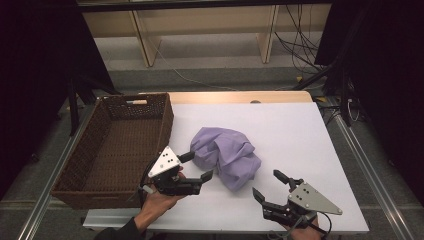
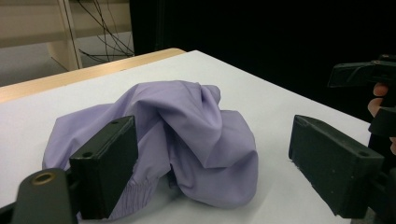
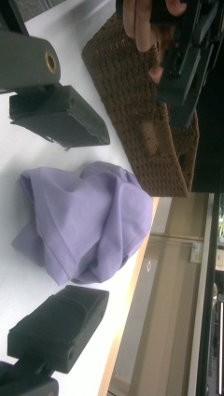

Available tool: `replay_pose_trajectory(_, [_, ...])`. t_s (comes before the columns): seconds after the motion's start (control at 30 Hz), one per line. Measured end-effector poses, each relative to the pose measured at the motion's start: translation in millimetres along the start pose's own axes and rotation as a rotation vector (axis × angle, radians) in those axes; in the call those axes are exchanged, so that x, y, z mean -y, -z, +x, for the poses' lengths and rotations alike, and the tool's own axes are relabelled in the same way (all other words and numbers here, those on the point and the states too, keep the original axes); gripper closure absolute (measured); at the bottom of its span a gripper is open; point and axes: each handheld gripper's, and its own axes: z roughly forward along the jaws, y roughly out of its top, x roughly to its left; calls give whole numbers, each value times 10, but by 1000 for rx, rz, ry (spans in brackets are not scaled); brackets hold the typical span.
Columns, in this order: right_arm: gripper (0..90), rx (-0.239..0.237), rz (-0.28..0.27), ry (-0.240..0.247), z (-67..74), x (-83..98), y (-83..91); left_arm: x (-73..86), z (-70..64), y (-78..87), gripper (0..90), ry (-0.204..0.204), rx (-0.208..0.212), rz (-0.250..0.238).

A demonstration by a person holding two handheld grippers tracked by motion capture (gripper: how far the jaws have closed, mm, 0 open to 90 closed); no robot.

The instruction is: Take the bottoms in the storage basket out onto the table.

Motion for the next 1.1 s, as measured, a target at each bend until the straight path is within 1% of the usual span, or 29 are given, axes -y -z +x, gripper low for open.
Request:
replay_pose_trajectory(0.1, [215, 1, -2, 0, 0, 0, -1, 22, 2, 37, 152, -9, -6, 0])
replay_pose_trajectory(0.17, [212, 0, 0, -2, 3, -1, -2, 29, 8, 50, 151, -2, -8, -9])
replay_pose_trajectory(0.27, [204, 2, -3, -1, 7, -3, -2, 48, 9, 57, 150, -4, -12, -13])
replay_pose_trajectory(0.33, [201, 4, -3, -2, 4, -3, -1, 62, 7, 63, 150, -6, -5, -13])
replay_pose_trajectory(0.5, [195, 6, -5, -9, -1, -2, 5, 84, 1, 84, 143, -8, -8, -22])
replay_pose_trajectory(0.57, [191, 6, -5, -11, 0, -3, 5, 93, -3, 92, 132, -6, -3, -24])
replay_pose_trajectory(0.7, [188, 8, -7, -12, 0, -4, 8, 109, -22, 112, 104, -19, -7, -22])
replay_pose_trajectory(0.8, [186, 9, -7, -12, -1, -5, 9, 126, -31, 140, 77, -19, -6, -22])
replay_pose_trajectory(1.0, [184, 4, -6, -11, 8, -6, 4, 130, -52, 156, 32, -30, -12, -34])
replay_pose_trajectory(1.1, [185, 4, -7, -12, 8, -6, 4, 135, -58, 158, 29, -32, -17, -41])
